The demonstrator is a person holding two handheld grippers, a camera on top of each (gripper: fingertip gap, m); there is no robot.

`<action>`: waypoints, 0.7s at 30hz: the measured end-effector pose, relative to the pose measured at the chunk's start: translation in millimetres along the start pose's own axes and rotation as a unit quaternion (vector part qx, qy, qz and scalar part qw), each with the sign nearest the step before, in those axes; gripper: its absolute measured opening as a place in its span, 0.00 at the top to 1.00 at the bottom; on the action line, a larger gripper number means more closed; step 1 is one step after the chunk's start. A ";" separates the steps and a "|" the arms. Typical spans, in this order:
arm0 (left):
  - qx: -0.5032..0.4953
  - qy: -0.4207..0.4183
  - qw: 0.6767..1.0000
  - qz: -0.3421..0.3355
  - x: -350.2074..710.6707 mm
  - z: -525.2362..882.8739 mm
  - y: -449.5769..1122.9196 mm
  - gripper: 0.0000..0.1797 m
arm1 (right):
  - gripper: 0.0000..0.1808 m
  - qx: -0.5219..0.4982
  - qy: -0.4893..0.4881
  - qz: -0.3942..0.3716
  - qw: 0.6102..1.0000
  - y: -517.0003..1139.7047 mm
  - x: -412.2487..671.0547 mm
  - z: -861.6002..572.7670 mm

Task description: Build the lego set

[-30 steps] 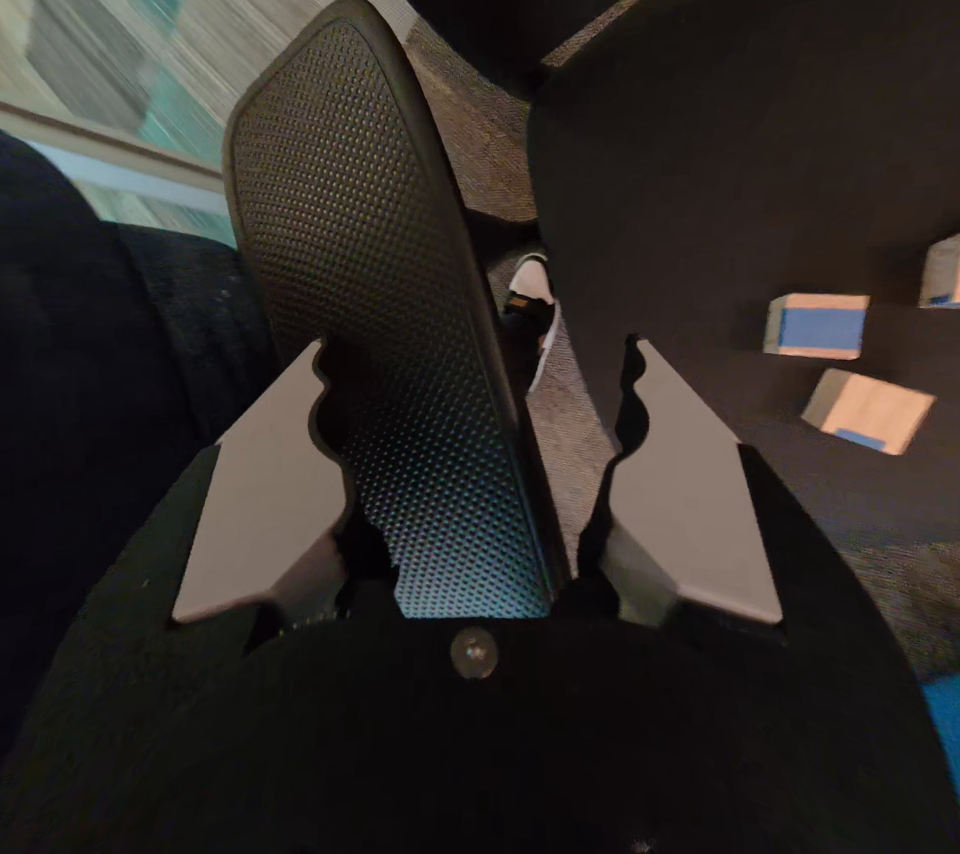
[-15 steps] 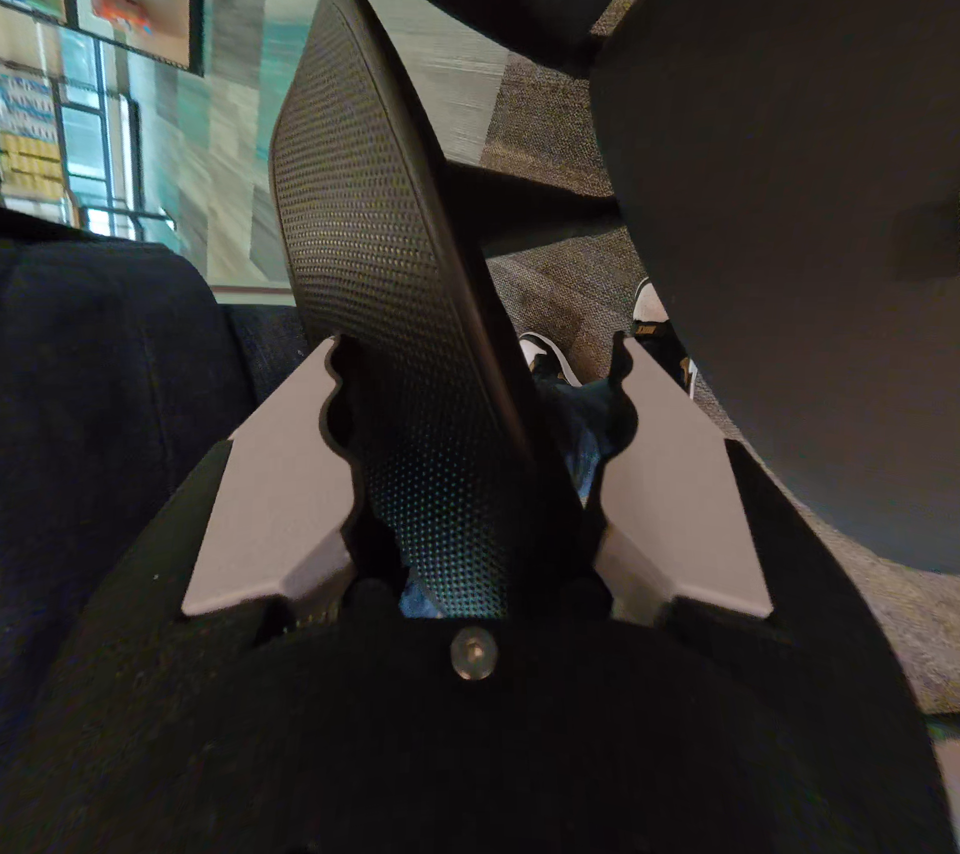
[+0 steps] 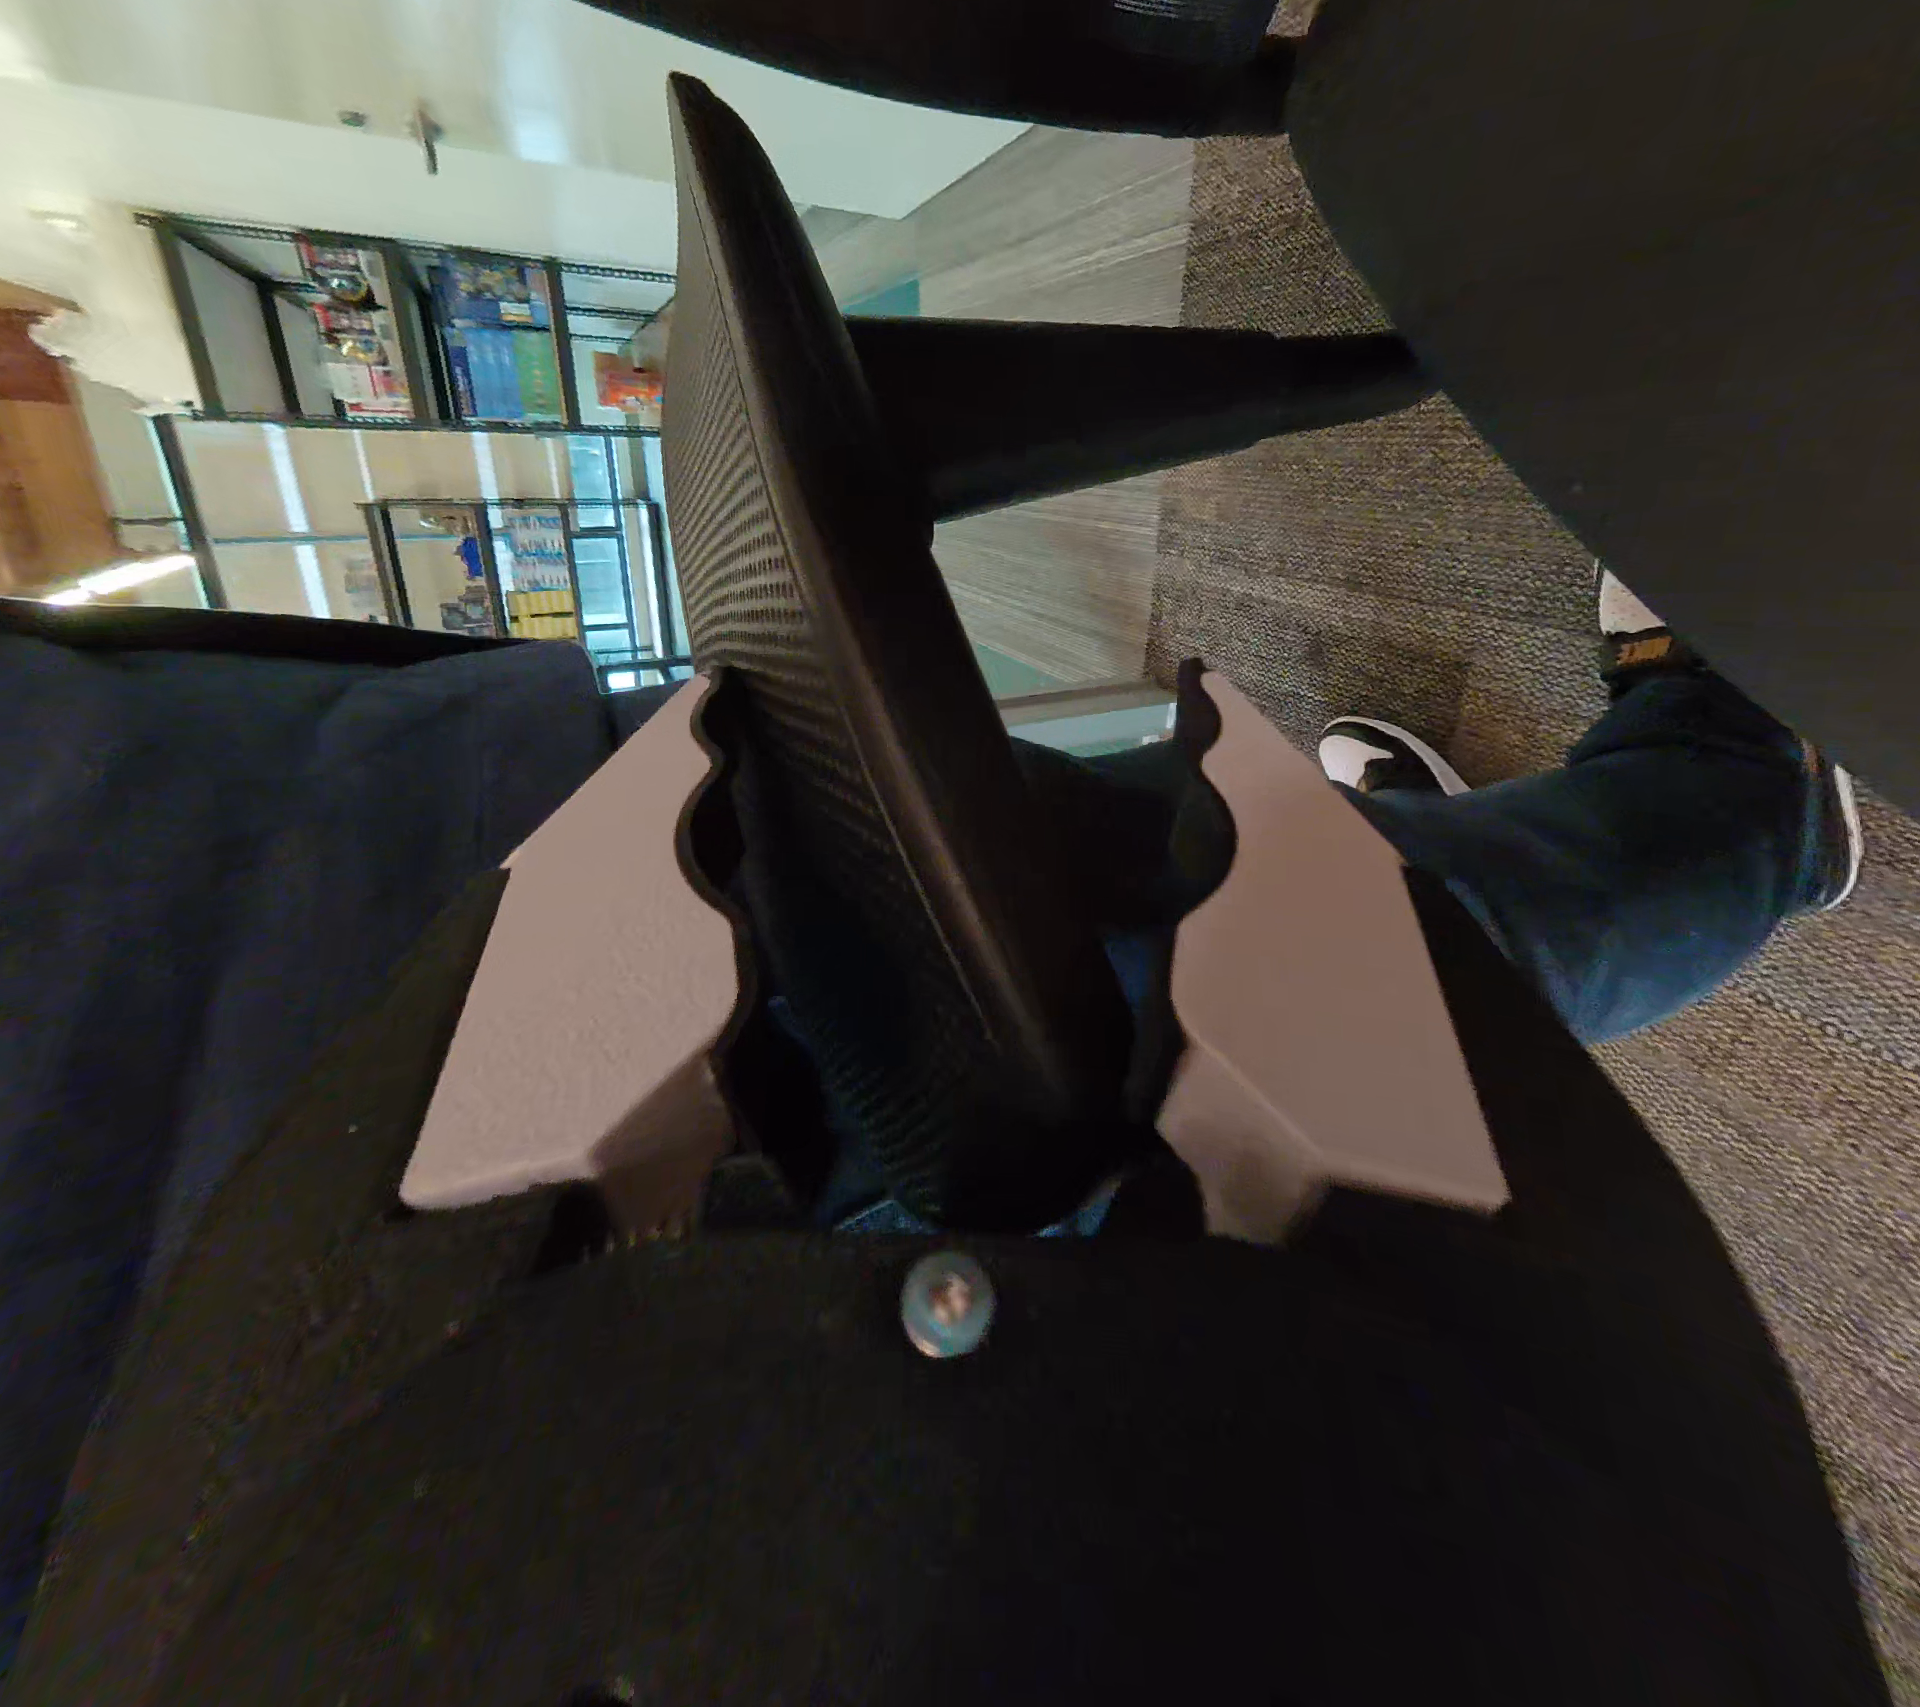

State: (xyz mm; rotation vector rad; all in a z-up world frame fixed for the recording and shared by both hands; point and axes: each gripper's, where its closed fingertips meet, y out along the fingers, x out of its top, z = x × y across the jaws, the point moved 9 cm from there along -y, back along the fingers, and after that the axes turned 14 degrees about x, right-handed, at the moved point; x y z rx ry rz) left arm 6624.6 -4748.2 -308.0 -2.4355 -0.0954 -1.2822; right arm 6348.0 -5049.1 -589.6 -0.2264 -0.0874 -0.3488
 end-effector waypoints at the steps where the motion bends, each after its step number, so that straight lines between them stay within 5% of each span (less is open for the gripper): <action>1: -0.001 0.001 1.000 0.001 -1.4 -1.5 -0.8 0.61 | 0.54 0.005 0.000 0.001 1.000 -0.9 0.1 -0.2; 15: 0.042 -0.032 0.998 -0.026 -17.1 -18.9 -7.3 0.62 | 0.59 0.025 -0.011 0.027 0.999 -8.4 3.4 0.3; 21: -0.020 -0.070 0.997 -0.002 1.1 4.2 -6.0 0.60 | 0.58 0.033 -0.008 0.004 0.999 -2.1 2.1 -1.2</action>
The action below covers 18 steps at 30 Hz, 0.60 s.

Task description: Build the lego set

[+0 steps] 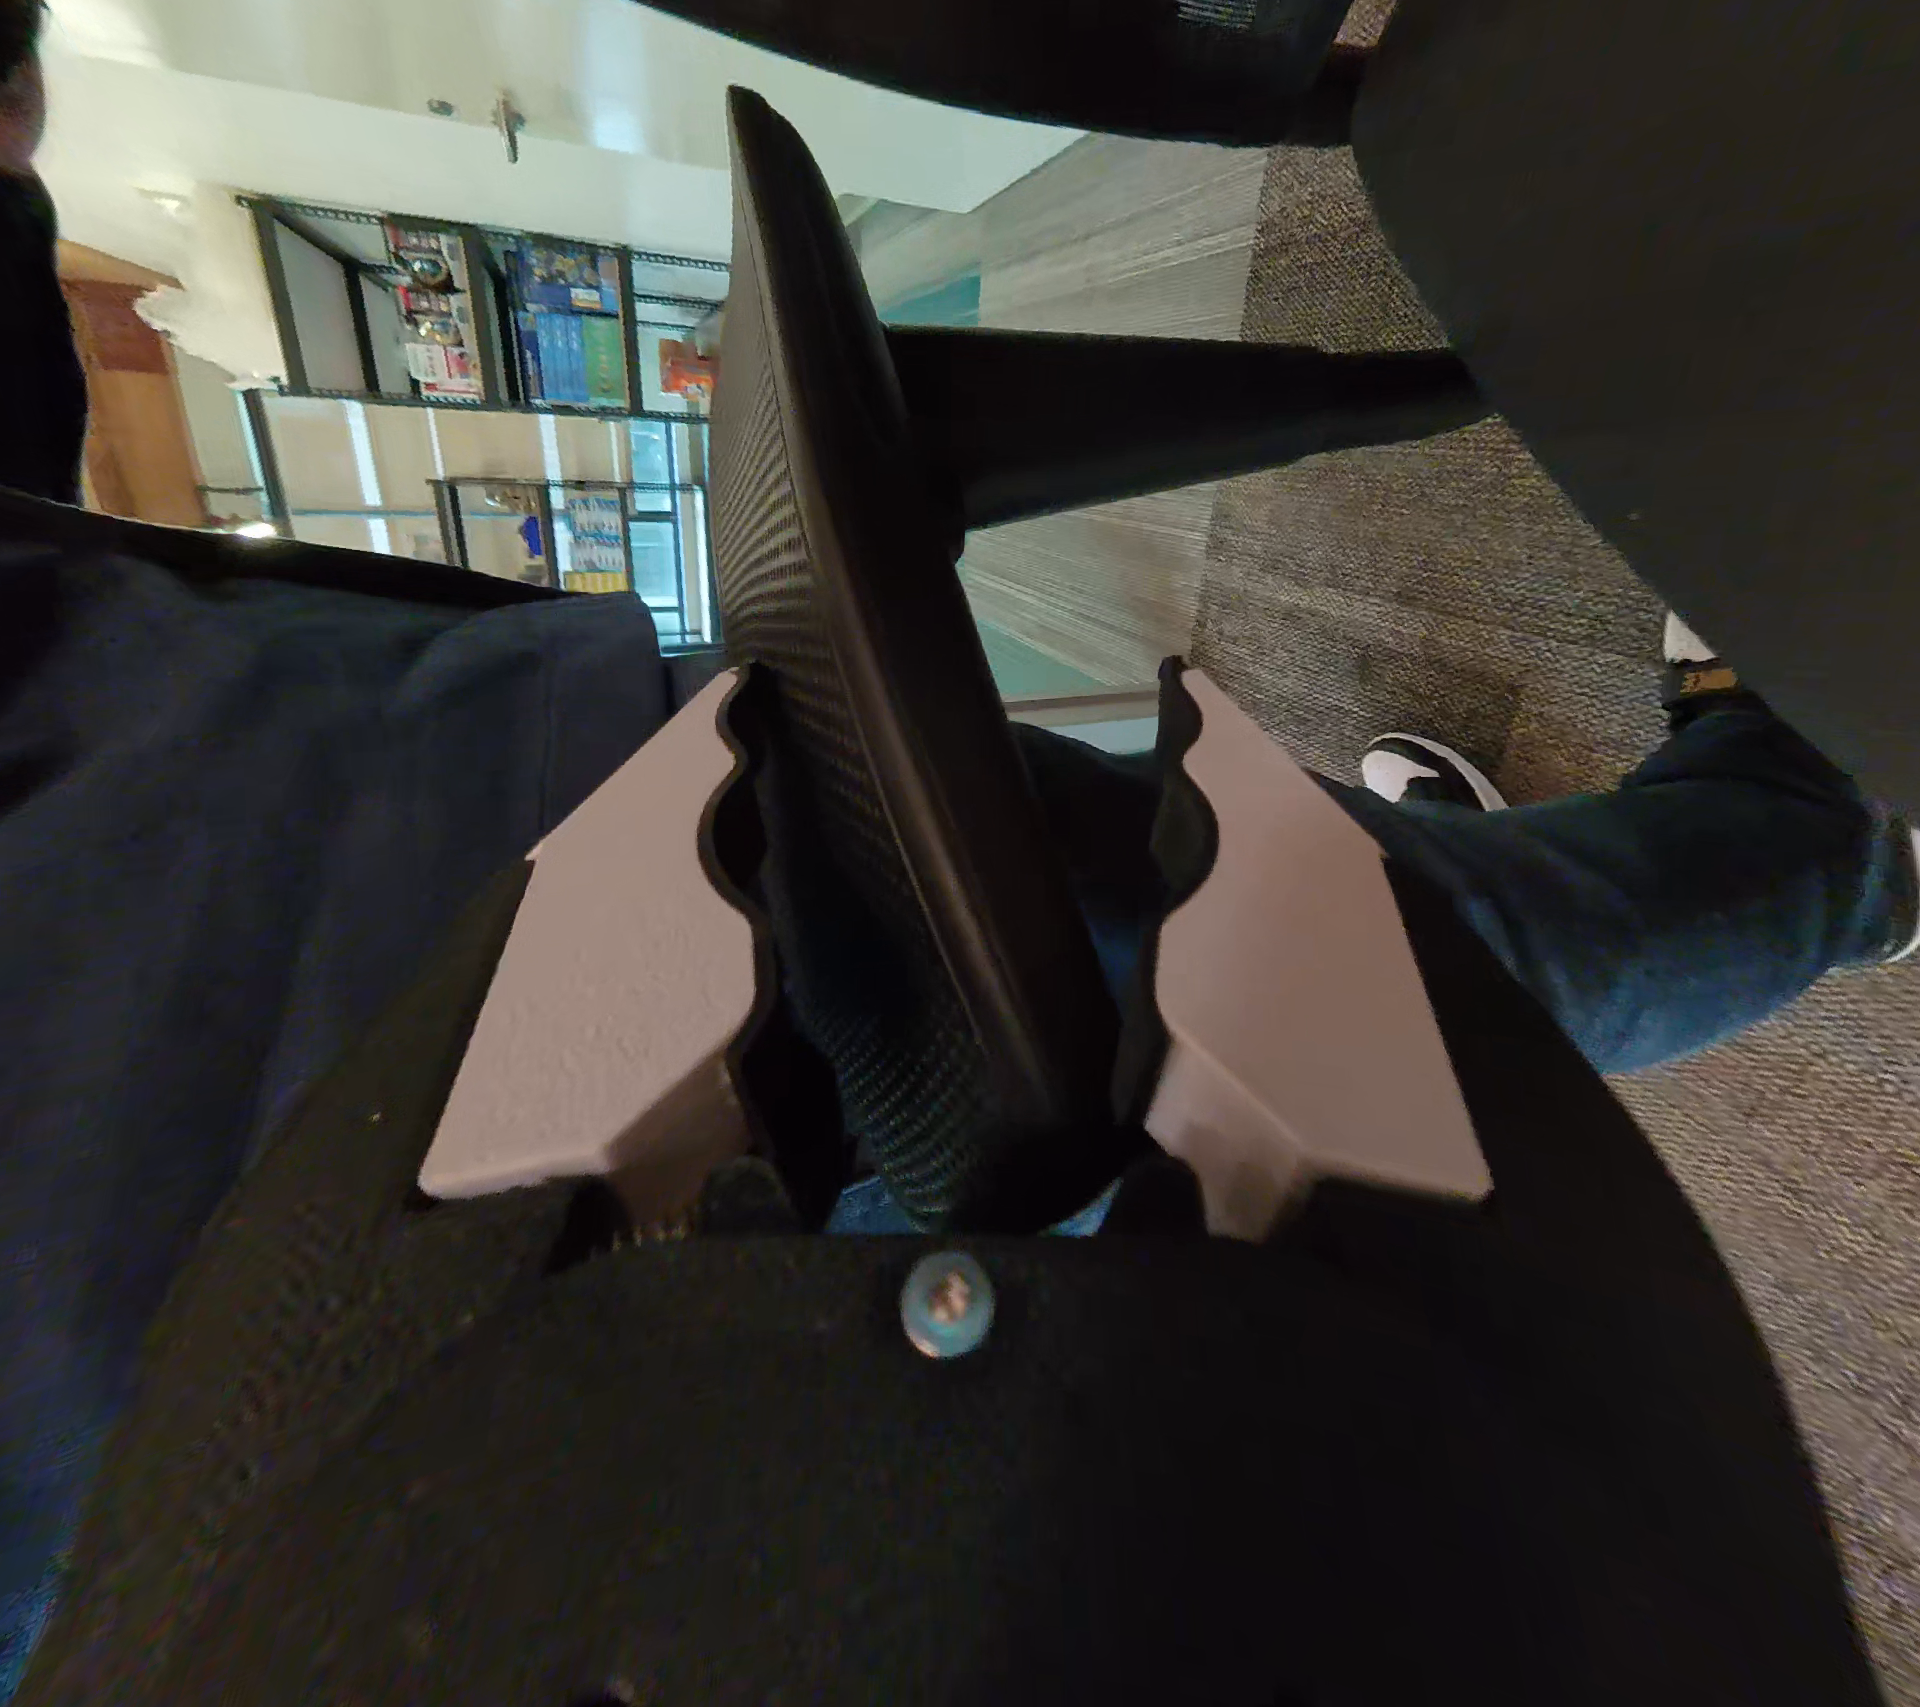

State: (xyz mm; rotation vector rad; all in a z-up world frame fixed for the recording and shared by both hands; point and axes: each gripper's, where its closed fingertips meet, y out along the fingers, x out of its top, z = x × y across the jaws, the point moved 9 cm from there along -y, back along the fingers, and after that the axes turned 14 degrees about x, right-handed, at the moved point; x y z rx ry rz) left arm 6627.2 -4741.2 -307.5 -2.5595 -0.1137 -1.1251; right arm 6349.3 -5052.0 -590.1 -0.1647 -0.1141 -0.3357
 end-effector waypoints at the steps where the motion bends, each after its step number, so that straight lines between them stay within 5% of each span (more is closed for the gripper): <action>1: -0.008 -0.002 1.000 0.004 7.2 3.6 -1.4 0.60 | 0.58 -0.001 -0.005 0.000 1.000 1.2 0.7 0.5; 8: 0.108 0.011 0.994 0.005 101.4 70.5 -5.9 0.60 | 0.62 0.024 -0.002 -0.007 1.000 11.1 -0.2 0.0; 14: 0.212 0.070 0.957 0.184 92.0 113.2 87.0 0.56 | 0.64 0.035 -0.002 -0.010 0.999 17.1 0.5 0.4; 18: 0.217 0.105 0.948 0.207 99.0 111.2 97.4 0.64 | 0.65 0.039 -0.002 -0.017 0.999 21.4 1.6 1.9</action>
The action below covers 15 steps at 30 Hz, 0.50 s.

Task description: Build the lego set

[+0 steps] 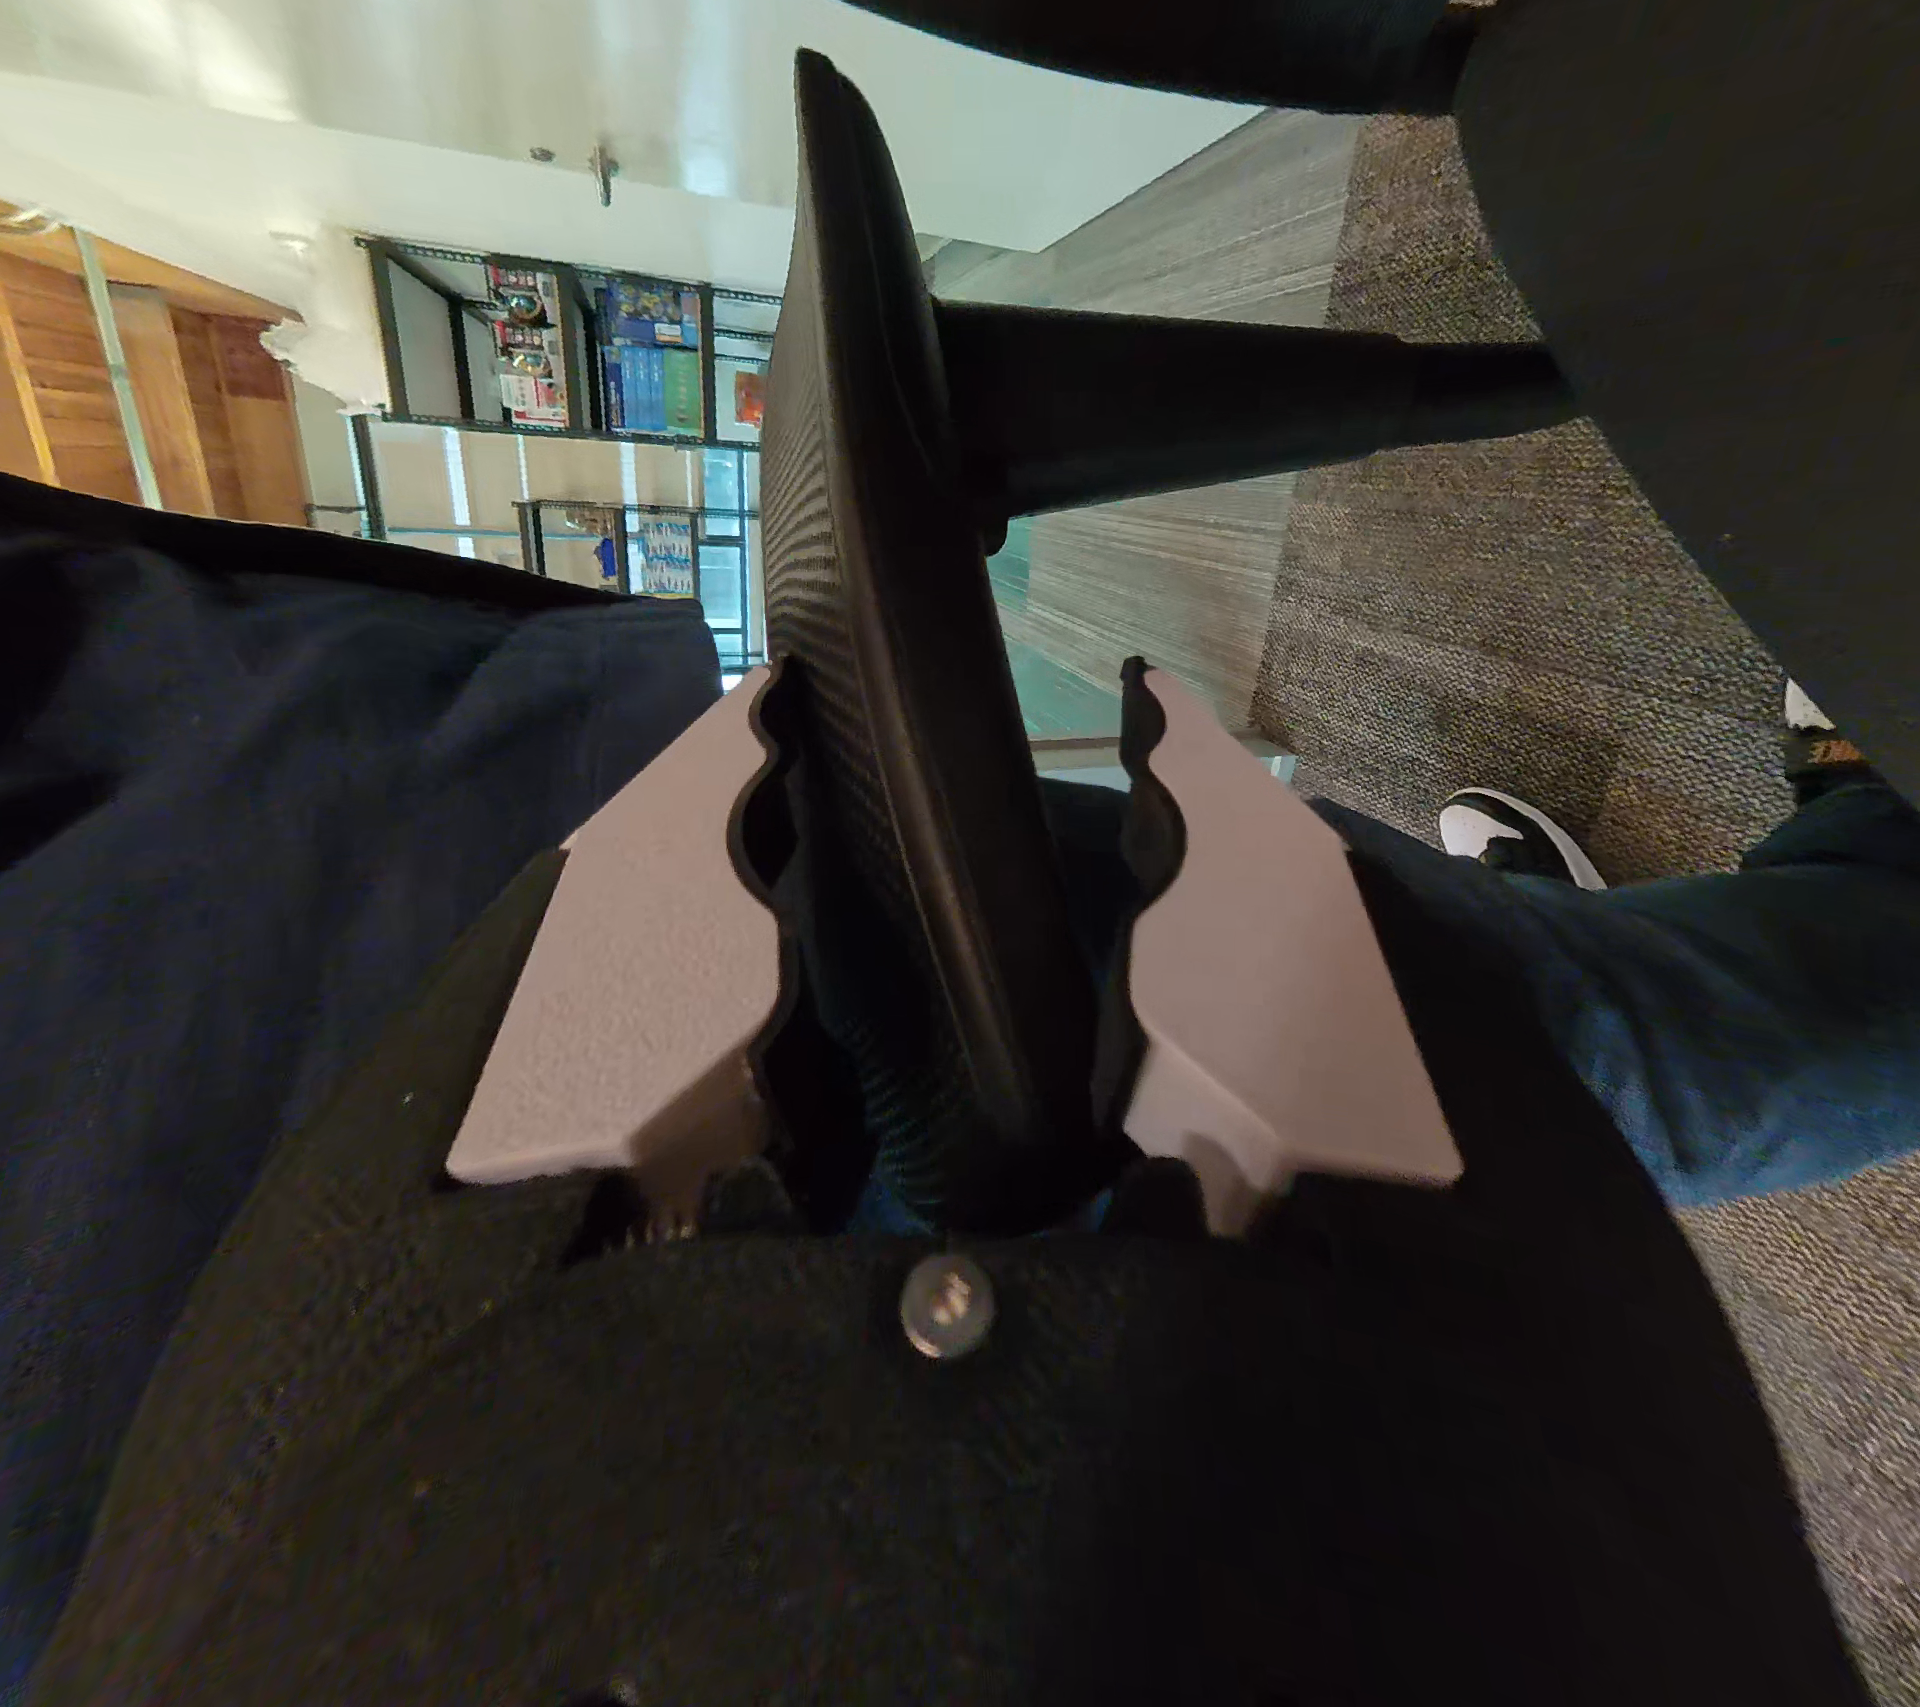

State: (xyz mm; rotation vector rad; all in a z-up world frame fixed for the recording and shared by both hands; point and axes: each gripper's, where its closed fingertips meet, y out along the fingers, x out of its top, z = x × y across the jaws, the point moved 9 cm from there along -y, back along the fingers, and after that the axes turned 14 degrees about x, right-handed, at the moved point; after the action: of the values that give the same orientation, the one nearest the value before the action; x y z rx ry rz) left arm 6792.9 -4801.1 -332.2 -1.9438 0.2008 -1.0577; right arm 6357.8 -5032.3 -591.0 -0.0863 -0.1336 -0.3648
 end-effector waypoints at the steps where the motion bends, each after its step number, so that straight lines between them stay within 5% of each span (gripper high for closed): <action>1: 0.015 0.021 1.000 -0.009 1.2 -3.9 -2.3 0.68 | 0.66 0.004 -0.001 0.000 1.000 2.0 0.4 0.2; 6: 0.030 0.084 0.996 -0.029 4.4 -19.5 -6.4 0.92 | 0.69 0.021 -0.005 0.005 1.000 8.9 3.0 0.2; 15: 0.076 0.107 0.990 -0.051 -8.4 -22.2 -13.5 0.93 | 0.70 0.023 0.006 0.015 1.000 10.1 2.8 1.4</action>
State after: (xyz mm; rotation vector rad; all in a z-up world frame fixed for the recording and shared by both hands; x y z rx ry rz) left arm 6767.8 -4802.8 -321.4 -1.7189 0.1367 -1.3119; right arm 6363.9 -5023.7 -589.8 -0.0400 -0.1292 -0.3330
